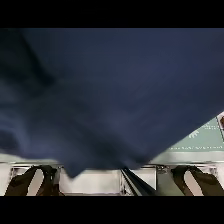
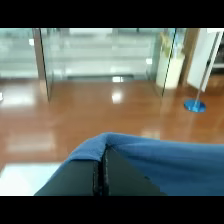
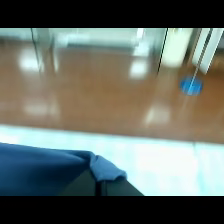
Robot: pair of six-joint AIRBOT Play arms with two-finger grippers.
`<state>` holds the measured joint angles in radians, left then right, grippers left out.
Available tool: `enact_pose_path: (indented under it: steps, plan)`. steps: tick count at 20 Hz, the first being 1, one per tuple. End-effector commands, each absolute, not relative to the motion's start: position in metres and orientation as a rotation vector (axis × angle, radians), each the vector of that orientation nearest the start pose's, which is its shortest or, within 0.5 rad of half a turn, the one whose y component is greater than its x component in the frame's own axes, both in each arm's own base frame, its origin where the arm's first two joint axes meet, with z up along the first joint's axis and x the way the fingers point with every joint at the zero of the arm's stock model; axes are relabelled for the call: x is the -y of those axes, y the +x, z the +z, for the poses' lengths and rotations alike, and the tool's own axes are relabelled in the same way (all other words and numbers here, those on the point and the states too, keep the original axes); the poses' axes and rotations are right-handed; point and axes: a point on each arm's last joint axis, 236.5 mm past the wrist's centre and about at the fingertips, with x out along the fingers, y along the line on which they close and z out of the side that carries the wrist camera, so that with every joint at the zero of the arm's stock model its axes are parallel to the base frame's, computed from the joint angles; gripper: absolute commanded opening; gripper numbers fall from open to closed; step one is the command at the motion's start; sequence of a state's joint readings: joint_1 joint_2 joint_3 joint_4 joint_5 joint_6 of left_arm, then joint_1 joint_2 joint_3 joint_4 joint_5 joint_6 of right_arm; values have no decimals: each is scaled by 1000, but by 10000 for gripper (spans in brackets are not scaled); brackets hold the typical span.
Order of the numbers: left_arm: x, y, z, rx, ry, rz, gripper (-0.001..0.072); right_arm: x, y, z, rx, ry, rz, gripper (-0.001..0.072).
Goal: Fold the shirts.
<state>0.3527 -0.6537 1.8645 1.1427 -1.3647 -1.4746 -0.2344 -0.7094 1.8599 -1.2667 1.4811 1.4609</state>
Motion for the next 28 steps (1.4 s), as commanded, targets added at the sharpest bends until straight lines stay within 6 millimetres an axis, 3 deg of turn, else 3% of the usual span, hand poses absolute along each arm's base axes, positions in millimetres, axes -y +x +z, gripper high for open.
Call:
enact_pose_path:
  steps: [1, 4, 8, 12, 15, 17, 20, 23, 26, 28]
  plan:
    - [11, 238, 402, -326, -127, -49, 22, -26, 246, 372, -493, 68, 138, 23]
    - [1, 295, 312, -547, -257, -81, 22, -36, 295, 320, -620, 133, 240, 23]
    - [-8, 376, 208, -735, -331, -123, 22, -26, 376, 240, -800, 242, 274, 23]
    - [-3, 452, 108, -897, -429, -142, 22, -33, 456, 155, -907, 416, 352, 23]
    - [5, 520, 68, -829, -597, -129, 22, -16, 524, 99, -860, 530, 288, 23]
    - [10, 557, 48, -791, -684, -121, 21, -9, 559, 73, -845, 604, 263, 23]
    - [25, 583, 12, -853, -682, -150, 21, -8, 595, 37, -885, 694, 263, 23]
    - [37, 590, -8, -914, -724, -162, 21, -4, 616, 15, -908, 747, 243, 23]
    - [47, 571, -9, -997, -698, -228, 21, -11, 608, 5, -972, 763, 270, 23]
    - [53, 549, -5, -1071, -648, -310, 21, -3, 597, 9, -1001, 767, 279, 24]
